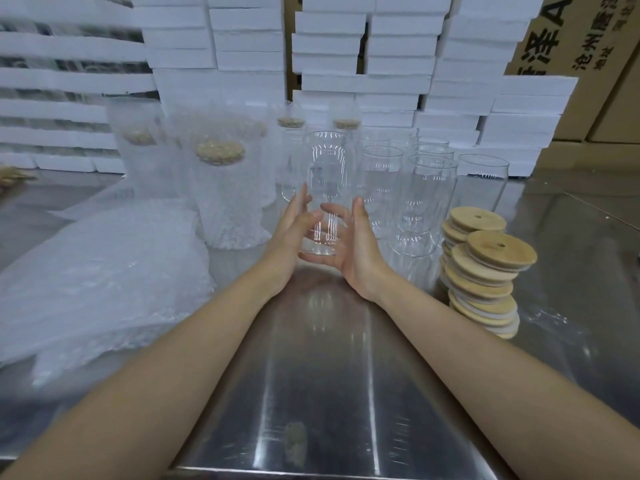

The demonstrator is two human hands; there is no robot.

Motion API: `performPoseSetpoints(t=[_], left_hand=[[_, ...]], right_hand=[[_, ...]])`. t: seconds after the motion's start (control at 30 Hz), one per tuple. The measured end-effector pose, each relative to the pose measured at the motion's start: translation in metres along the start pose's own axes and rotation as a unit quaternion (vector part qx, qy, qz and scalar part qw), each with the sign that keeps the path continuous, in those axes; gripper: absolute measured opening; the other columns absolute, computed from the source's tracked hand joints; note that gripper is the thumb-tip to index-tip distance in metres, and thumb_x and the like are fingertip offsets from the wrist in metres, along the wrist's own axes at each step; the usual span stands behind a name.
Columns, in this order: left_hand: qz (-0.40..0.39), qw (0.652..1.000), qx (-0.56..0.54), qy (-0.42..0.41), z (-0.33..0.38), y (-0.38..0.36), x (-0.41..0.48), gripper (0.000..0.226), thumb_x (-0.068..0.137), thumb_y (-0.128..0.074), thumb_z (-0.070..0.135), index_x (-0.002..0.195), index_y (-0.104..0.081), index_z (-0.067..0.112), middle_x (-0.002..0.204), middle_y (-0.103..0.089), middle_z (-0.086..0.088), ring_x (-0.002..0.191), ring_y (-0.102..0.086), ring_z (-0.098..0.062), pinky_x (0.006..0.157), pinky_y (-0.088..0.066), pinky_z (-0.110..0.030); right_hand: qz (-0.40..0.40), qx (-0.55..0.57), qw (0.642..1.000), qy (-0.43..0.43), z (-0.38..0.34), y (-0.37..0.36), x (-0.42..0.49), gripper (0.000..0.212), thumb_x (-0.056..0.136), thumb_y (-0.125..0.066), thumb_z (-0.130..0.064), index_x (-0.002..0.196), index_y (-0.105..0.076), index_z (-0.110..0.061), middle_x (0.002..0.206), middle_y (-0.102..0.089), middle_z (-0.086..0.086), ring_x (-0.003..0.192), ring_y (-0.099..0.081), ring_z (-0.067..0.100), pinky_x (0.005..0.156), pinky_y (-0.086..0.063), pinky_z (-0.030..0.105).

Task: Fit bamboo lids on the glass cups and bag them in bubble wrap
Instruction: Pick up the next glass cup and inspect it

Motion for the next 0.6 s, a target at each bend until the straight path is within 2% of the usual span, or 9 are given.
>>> performPoseSetpoints(t=[0.07,0.13,0.2,0.27,0.3,0.33,0.4,0.5,0.6], left_hand=[[0.056,0.996,0.048,-0.041,0.006,0.002,-0.004,0.076,0.08,-0.047,0.057,0.148,-0.019,0.038,0.139,-0.035,0.018,0.136,-0.033,-0.005,0.112,-0.024,-0.026],[0.134,0.981,0.102,-0.094,0.016,0.008,-0.009,0.064,0.095,-0.041,0.043,0.15,-0.017,0.023,0.127,-0.032,0.013,0.128,-0.034,-0.007,0.107,-0.026,-0.021],[0.158,0.973,0.117,-0.123,0.021,0.012,-0.012,0.046,0.102,-0.039,0.031,0.145,-0.025,0.019,0.127,-0.032,0.004,0.12,-0.039,-0.008,0.105,-0.031,-0.024],[0.113,0.983,0.086,-0.116,0.02,0.01,-0.011,0.045,0.1,-0.038,0.046,0.137,-0.033,0.021,0.133,-0.039,-0.001,0.124,-0.043,-0.01,0.11,-0.034,-0.034],[0.089,0.989,0.065,-0.098,0.019,0.006,-0.012,0.058,0.092,-0.037,0.065,0.135,-0.033,0.025,0.137,-0.041,-0.001,0.128,-0.043,-0.011,0.112,-0.034,-0.038],[0.075,0.993,0.05,-0.082,0.018,0.004,-0.012,0.076,0.079,-0.036,0.082,0.134,-0.032,0.029,0.139,-0.041,0.0,0.131,-0.042,-0.012,0.112,-0.034,-0.039],[0.064,0.996,0.029,-0.057,0.015,0.002,-0.011,0.1,0.057,-0.04,0.096,0.135,-0.027,0.035,0.135,-0.042,0.007,0.128,-0.045,-0.008,0.109,-0.038,-0.039],[0.04,0.998,0.024,-0.046,0.011,0.001,-0.008,0.093,0.061,-0.064,0.078,0.136,-0.025,0.038,0.127,-0.041,0.015,0.119,-0.051,-0.001,0.105,-0.045,-0.04],[0.049,0.998,0.006,-0.032,0.005,0.004,-0.005,0.074,0.071,-0.07,0.053,0.133,-0.033,0.041,0.123,-0.043,0.011,0.116,-0.054,-0.006,0.103,-0.047,-0.04]], right_hand=[[0.014,-0.023,0.999,0.025,-0.001,0.002,0.001,0.045,0.101,-0.03,-0.052,0.122,-0.05,-0.017,0.108,-0.063,0.011,0.096,-0.068,0.021,0.076,-0.059,0.048],[0.039,-0.08,0.994,0.061,-0.004,0.006,0.002,0.039,0.098,-0.043,-0.048,0.126,-0.044,-0.022,0.112,-0.054,0.006,0.106,-0.062,0.019,0.087,-0.056,0.051],[0.061,-0.161,0.979,0.105,-0.009,0.008,-0.001,0.049,0.092,-0.058,-0.044,0.134,-0.038,-0.029,0.116,-0.047,0.001,0.113,-0.056,0.011,0.087,-0.058,0.043],[0.078,-0.222,0.961,0.147,-0.014,0.006,-0.004,0.061,0.085,-0.068,-0.041,0.136,-0.036,-0.032,0.118,-0.038,0.001,0.114,-0.05,0.007,0.077,-0.06,0.036],[0.084,-0.241,0.952,0.166,-0.016,0.005,-0.005,0.063,0.084,-0.069,-0.042,0.137,-0.036,-0.032,0.118,-0.035,0.0,0.113,-0.048,0.004,0.07,-0.061,0.032],[0.087,-0.249,0.948,0.18,-0.017,0.004,-0.006,0.063,0.085,-0.067,-0.043,0.138,-0.037,-0.031,0.117,-0.034,-0.002,0.111,-0.048,0.001,0.062,-0.059,0.026],[0.081,-0.228,0.953,0.185,-0.018,0.003,-0.006,0.051,0.09,-0.056,-0.049,0.136,-0.039,-0.032,0.118,-0.035,-0.005,0.108,-0.051,-0.002,0.056,-0.055,0.021],[0.062,-0.171,0.971,0.158,-0.017,0.007,-0.004,0.031,0.099,-0.033,-0.051,0.124,-0.044,-0.036,0.127,-0.045,0.003,0.109,-0.061,0.006,0.052,-0.054,0.026],[0.05,-0.119,0.985,0.118,-0.014,0.011,0.0,0.025,0.104,-0.029,-0.045,0.116,-0.048,-0.036,0.123,-0.054,0.011,0.102,-0.067,0.011,0.048,-0.053,0.028]])
Point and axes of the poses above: each hand's wrist, its own x-axis towards the middle knuckle, its own y-axis out of the back of the hand, z = x × y, the point moved 6 cm from there along x, towards the middle knuckle
